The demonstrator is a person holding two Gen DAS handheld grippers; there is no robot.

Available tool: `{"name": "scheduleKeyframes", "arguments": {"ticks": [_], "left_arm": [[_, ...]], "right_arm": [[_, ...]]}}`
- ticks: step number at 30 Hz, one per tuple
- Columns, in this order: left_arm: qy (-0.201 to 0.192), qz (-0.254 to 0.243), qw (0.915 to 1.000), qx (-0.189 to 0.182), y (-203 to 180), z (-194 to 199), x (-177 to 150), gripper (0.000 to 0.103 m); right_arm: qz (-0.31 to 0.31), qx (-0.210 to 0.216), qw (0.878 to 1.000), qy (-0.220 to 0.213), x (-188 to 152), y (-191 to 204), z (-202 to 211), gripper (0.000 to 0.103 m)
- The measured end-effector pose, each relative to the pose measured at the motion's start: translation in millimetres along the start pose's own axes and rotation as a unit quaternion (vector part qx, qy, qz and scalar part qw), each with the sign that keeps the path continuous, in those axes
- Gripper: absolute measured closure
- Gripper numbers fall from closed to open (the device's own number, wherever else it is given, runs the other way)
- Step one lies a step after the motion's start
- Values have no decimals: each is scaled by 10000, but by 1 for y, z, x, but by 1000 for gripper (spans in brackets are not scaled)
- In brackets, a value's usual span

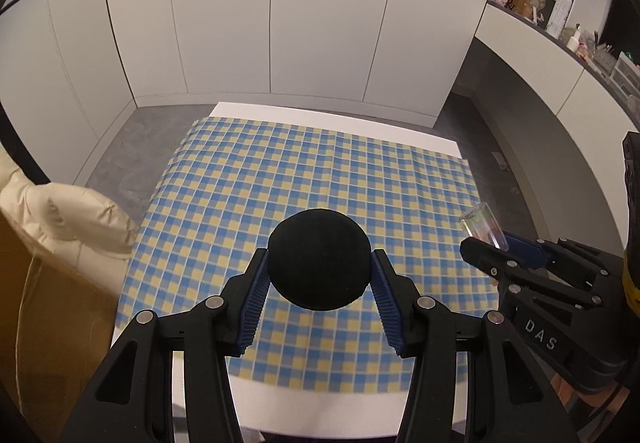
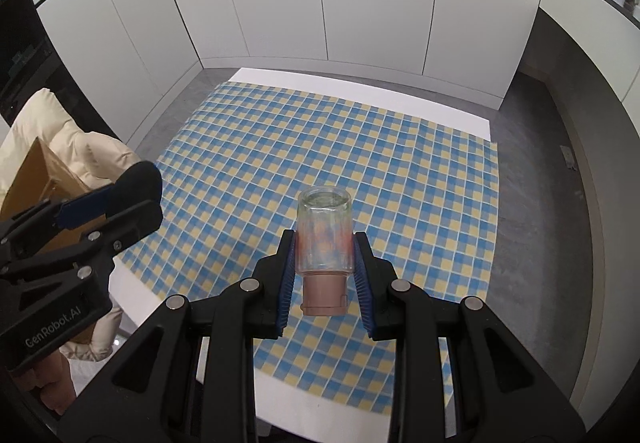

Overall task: Organize objects
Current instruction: 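Lift the black sponge and pink-capped bottle off the tablecloth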

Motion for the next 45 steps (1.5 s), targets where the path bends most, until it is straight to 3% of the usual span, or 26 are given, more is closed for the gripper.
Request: {"name": "scheduleKeyframes", "arguments": {"ticks": [14, 21, 25, 30, 45], "left_arm": [[-401, -143, 9991, 65, -25, 68, -3, 52], [-687, -108, 9976, 15, -23, 88, -18, 52], [-626, 13, 9980, -32, -15, 86, -23, 52], [-595, 177, 9981, -56, -2, 83, -26, 52], [-666, 297, 9973, 28, 18, 79, -28, 52]], "right_arm": [[100, 73, 9993, -360, -6, 2, 78, 74], [75, 18, 9987, -499, -16, -2, 104, 74], [67, -19, 9980, -622, -18, -1, 113, 74], [179, -16, 9969, -761, -12, 2, 120, 74], [52, 18, 9981, -608, -8, -1, 100, 74]]}}
Point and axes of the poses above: each gripper's, at about its wrist camera, not at the fingertips, and z roughly against the way its jaws point, y to its left, x to its top, the point moved 1 cm from there along -z, roughly the way its jaws point, and after that the axes turned 11 degrees about -y, right-handed, at the moved point
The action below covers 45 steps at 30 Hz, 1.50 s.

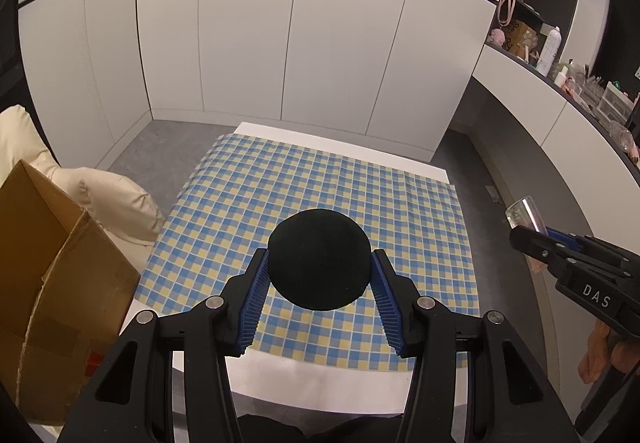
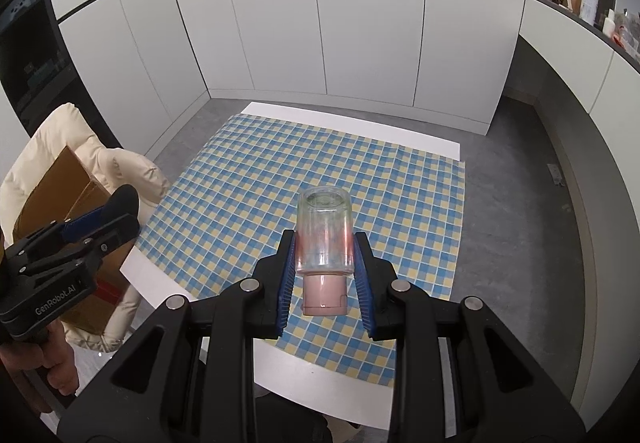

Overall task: Organize objects
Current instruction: 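Lift the black sponge and pink-capped bottle off the tablecloth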

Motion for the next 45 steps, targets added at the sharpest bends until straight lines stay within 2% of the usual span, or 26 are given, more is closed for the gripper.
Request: {"name": "scheduleKeyframes", "arguments": {"ticks": [7, 45], "left_arm": [[-98, -140, 9997, 154, 1, -1, 1, 52], [-231, 285, 9982, 470, 66, 14, -1, 52]], "right_arm": [[149, -2, 9999, -34, -1, 10, -7, 74], [339, 299, 9989, -78, 7, 72, -30, 74]]}}
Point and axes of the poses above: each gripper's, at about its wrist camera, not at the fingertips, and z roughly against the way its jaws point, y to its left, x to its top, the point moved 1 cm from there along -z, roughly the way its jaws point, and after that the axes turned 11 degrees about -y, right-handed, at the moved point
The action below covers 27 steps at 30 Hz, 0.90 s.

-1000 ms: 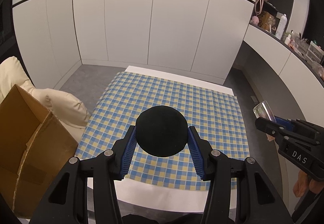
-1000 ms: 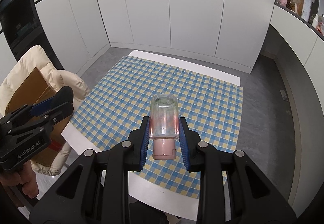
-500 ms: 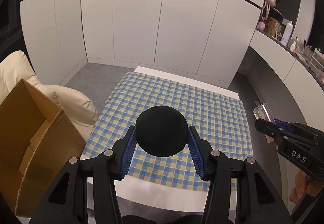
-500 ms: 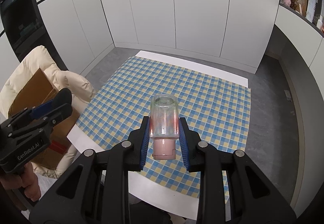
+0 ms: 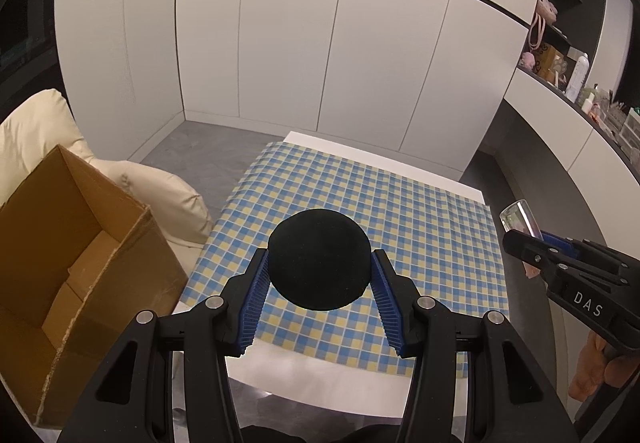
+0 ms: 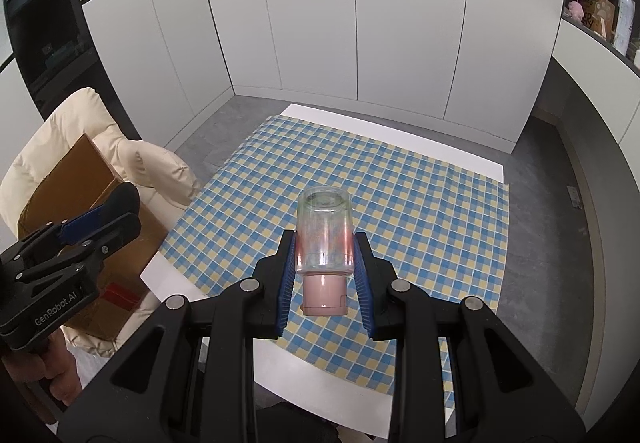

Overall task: Organize objects
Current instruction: 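Lift the black sponge and pink-capped bottle off the tablecloth, then carry the sponge and bottle over to the cardboard box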

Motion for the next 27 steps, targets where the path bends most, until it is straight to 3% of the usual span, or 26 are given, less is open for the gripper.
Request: {"name": "scheduleKeyframes", "arguments": {"ticks": [27], "left_arm": [[-55, 217, 9991, 360, 48, 12, -3, 52]], "right_arm": [[286, 322, 9991, -15, 8, 54, -15, 74]]}}
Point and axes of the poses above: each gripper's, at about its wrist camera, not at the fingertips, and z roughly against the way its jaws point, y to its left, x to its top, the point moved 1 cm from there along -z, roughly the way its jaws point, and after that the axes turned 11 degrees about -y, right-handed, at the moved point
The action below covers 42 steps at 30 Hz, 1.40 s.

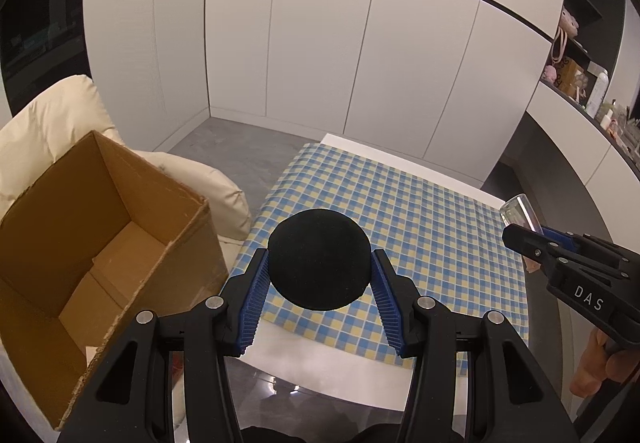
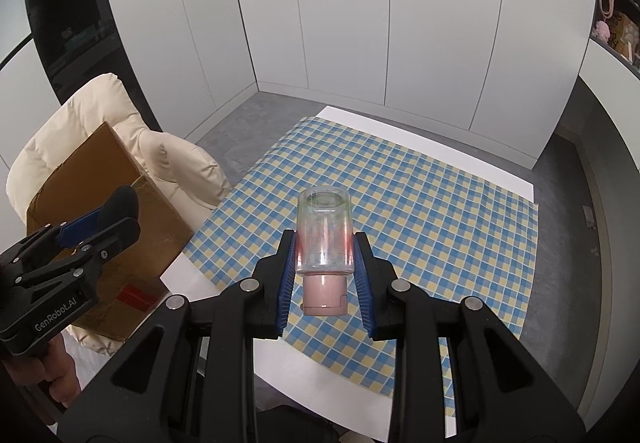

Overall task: Organize objects
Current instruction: 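Carry the sponge and bottle over to the cardboard box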

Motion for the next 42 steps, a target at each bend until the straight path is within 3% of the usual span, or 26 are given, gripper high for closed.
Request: {"name": "scheduleKeyframes", "arguments": {"ticks": [42], "left_arm": [[-71, 447, 9969, 647, 80, 21, -4, 52]], "right_arm": [[491, 521, 9974, -30, 10, 91, -25, 74]]}}
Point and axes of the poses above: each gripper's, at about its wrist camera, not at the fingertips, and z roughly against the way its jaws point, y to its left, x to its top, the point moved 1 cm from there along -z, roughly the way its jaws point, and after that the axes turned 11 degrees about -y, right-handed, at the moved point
